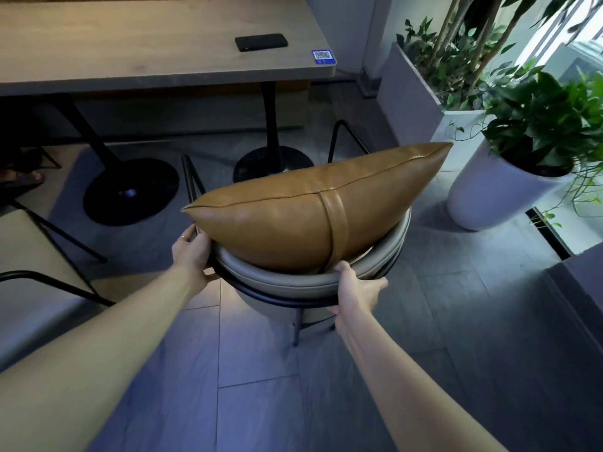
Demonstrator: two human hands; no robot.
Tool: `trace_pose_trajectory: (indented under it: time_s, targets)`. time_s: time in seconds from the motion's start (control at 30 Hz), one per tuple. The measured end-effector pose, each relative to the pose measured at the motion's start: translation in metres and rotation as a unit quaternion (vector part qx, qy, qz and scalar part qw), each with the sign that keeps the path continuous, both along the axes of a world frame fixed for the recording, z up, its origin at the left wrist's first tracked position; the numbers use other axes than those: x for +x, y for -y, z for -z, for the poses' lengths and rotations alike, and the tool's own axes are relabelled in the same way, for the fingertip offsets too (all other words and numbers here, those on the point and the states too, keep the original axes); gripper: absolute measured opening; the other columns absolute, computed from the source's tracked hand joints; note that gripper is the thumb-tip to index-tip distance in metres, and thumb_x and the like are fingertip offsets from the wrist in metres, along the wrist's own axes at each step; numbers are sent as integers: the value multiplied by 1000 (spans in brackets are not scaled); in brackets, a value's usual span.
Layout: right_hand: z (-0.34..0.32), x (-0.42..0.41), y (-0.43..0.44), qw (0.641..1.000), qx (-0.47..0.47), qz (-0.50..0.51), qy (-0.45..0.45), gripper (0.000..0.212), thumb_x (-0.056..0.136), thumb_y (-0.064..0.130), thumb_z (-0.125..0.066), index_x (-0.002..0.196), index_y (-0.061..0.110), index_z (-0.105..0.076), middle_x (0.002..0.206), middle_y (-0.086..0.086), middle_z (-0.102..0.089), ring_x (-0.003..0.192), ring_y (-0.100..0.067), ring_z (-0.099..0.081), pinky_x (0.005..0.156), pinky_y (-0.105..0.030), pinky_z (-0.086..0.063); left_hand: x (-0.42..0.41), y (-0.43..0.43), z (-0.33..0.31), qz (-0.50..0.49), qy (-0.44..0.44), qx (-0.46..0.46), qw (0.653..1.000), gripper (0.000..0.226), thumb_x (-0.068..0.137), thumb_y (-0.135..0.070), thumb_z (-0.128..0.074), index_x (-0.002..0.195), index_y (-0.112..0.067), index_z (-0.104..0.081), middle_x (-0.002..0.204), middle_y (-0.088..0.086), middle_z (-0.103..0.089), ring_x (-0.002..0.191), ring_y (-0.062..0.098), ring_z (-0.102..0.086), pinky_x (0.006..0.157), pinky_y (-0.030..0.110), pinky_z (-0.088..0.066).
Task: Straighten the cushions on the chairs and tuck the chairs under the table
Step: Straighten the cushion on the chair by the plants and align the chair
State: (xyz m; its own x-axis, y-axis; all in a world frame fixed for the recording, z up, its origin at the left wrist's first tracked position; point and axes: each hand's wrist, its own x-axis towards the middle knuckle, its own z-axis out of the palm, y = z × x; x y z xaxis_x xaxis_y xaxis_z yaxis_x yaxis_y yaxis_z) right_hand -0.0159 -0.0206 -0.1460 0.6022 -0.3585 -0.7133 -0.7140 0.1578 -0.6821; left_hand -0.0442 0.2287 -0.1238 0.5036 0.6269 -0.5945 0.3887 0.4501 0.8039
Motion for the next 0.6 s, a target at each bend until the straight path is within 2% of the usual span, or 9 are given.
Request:
trace_pose_trajectory:
  time_s: [0.1, 0.2, 0.27, 0.33, 0.4, 0.43, 0.5, 0.57, 0.6]
  targets:
    - [1, -3, -19, 1000, 5, 9, -5, 91, 77, 31, -80, 150, 22, -27, 123, -14, -57, 101, -38, -57, 92, -60, -60, 5, -18, 3, 3, 4, 12, 1000, 53, 87, -35, -71, 138, -32, -57, 102, 4, -73, 70, 23, -66, 68, 43, -61]
    - [2, -6, -39, 1000, 14, 18, -1, 103, 75, 37, -80, 158, 27, -20, 140, -17, -56, 114, -42, -59, 101, -62, -54, 10, -35, 3, -5, 16, 20, 1000, 48, 88, -31, -67, 135, -30, -59, 83, 3, -72, 53, 20, -54, 46, 28, -49]
    - [3, -6, -45, 1000, 16, 24, 0, 108, 76, 39, -80, 161, 30, -15, 147, -16, -53, 122, -44, -58, 104, -62, -52, 12, -40, 3, -6, 22, 27, 999, 45, 88, -31, -66, 133, -32, -58, 87, 5, -69, 52, 18, -53, 40, 24, -42]
    - [2, -6, -44, 999, 19, 27, -5, 107, 77, 37, -81, 162, 30, -15, 145, -17, -54, 120, -43, -59, 102, -60, -54, 12, -38, 6, -3, 32, 35, 999, 46, 88, -31, -65, 133, -30, -57, 108, 13, -70, 66, 20, -63, 57, 38, -61]
    - [-1, -8, -39, 999, 32, 14, -12, 106, 79, 36, -82, 161, 30, -15, 140, -14, -54, 115, -42, -62, 91, -52, -59, 9, -33, 11, -11, 27, 51, 998, 48, 91, -27, -61, 138, -28, -53, 132, 21, -64, 108, 34, -68, 96, 57, -51]
    - [-4, -9, -35, 999, 41, 2, -17, 107, 79, 37, -83, 160, 31, -14, 136, -12, -53, 114, -43, -64, 79, -45, -59, 7, -31, 11, -20, 21, 53, 998, 49, 92, -24, -59, 140, -28, -50, 137, 22, -61, 124, 39, -61, 101, 57, -47]
    - [-8, -10, -24, 998, 50, -38, -22, 101, 77, 42, -85, 154, 30, -20, 132, -11, -54, 111, -43, -67, 60, -35, -54, 5, -29, 11, -39, 18, 45, 998, 49, 95, -20, -56, 143, -25, -50, 137, 21, -61, 130, 41, -56, 101, 55, -48]
    - [-12, -8, -11, 995, 50, -80, -20, 86, 75, 44, -88, 136, 27, -29, 131, -16, -56, 106, -41, -71, 60, -36, -61, 5, -30, 9, -43, 10, 42, 998, 47, 94, -20, -57, 140, -17, -55, 131, 21, -66, 123, 39, -61, 95, 55, -52]
    - [-13, -6, -6, 994, 54, -90, -19, 81, 75, 43, -89, 128, 26, -29, 129, -17, -56, 102, -39, -72, 60, -35, -63, 5, -31, 8, -40, 10, 41, 998, 44, 93, -20, -59, 136, -14, -60, 124, 19, -70, 112, 37, -67, 81, 51, -60]
